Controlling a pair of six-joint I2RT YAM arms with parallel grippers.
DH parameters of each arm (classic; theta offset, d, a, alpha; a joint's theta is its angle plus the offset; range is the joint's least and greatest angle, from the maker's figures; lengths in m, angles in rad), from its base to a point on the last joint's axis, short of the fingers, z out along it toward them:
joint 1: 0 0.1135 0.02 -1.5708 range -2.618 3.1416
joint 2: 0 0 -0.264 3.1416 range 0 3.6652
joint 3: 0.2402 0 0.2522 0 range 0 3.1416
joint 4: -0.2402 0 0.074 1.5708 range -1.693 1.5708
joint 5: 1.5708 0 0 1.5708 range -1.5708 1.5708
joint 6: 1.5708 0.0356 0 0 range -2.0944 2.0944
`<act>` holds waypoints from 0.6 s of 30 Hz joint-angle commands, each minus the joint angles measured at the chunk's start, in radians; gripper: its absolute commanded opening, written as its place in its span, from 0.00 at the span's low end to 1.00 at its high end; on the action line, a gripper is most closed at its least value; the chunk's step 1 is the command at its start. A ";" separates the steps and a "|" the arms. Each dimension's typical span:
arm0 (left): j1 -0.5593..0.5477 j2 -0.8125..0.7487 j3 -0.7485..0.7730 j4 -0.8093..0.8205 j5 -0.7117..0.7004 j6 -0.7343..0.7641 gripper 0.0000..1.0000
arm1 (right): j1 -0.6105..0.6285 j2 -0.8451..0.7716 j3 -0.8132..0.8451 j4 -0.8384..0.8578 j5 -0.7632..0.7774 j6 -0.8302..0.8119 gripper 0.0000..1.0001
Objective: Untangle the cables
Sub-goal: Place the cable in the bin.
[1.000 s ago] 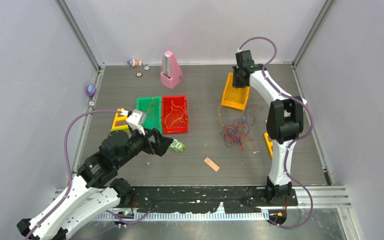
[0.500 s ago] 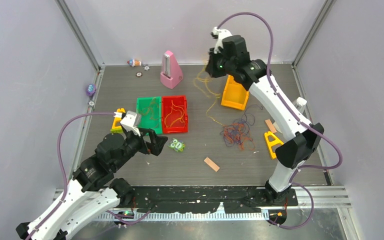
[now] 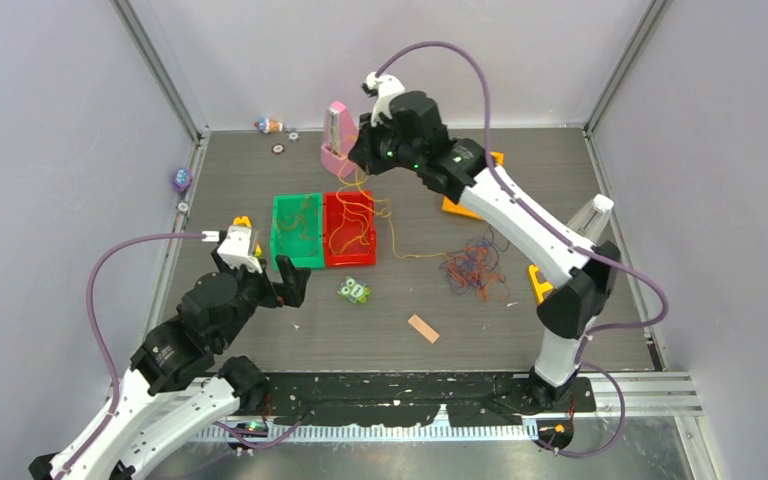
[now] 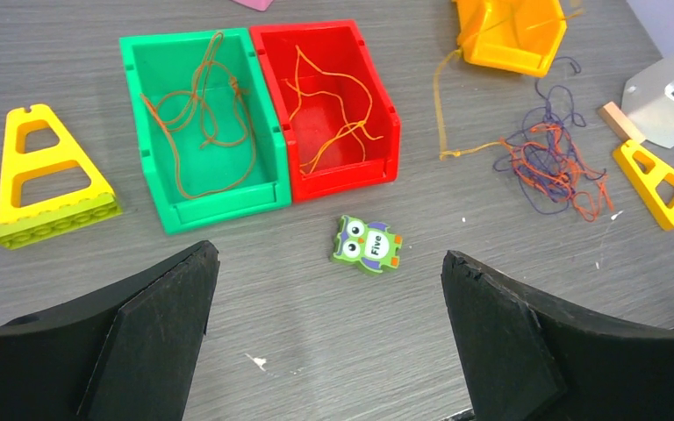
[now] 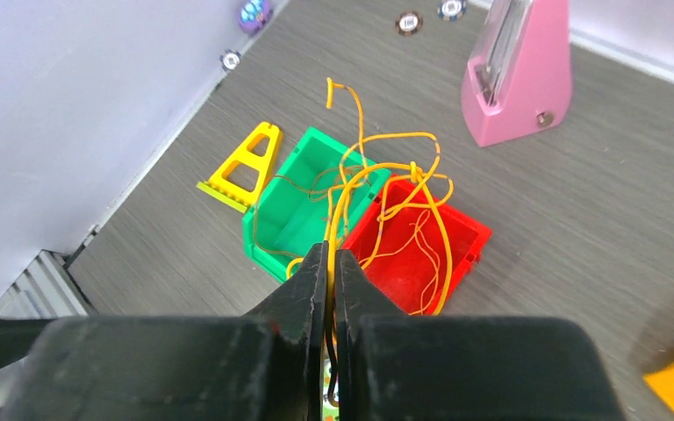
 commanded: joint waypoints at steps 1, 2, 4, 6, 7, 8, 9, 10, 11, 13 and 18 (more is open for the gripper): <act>-0.001 -0.004 0.040 -0.028 -0.046 0.002 1.00 | 0.024 0.098 -0.043 0.134 0.029 0.066 0.06; -0.001 -0.006 0.041 -0.031 -0.047 0.003 1.00 | 0.025 0.128 -0.048 0.143 0.030 0.073 0.06; -0.001 -0.010 0.042 -0.035 -0.049 0.003 1.00 | 0.029 0.172 -0.063 0.169 0.032 0.089 0.06; 0.000 -0.013 0.039 -0.039 -0.052 0.004 1.00 | 0.036 0.210 -0.092 0.201 0.036 0.106 0.06; -0.001 -0.016 0.038 -0.041 -0.053 0.005 1.00 | 0.040 0.238 -0.097 0.204 0.044 0.118 0.06; -0.002 -0.017 0.036 -0.042 -0.054 0.007 1.00 | 0.046 0.250 -0.104 0.201 0.073 0.124 0.06; 0.000 -0.018 0.036 -0.043 -0.056 0.008 0.99 | 0.050 0.279 -0.106 0.196 0.097 0.133 0.06; 0.000 -0.018 0.036 -0.044 -0.058 0.010 0.99 | 0.059 0.293 -0.110 0.180 0.144 0.136 0.06; 0.000 -0.017 0.035 -0.045 -0.060 0.011 1.00 | 0.064 0.319 -0.112 0.171 0.166 0.136 0.06; -0.001 -0.017 0.037 -0.047 -0.062 0.014 1.00 | 0.079 0.359 -0.121 0.148 0.239 0.132 0.06; 0.000 -0.002 0.041 -0.052 -0.072 0.024 1.00 | 0.130 0.506 -0.034 0.036 0.382 0.096 0.06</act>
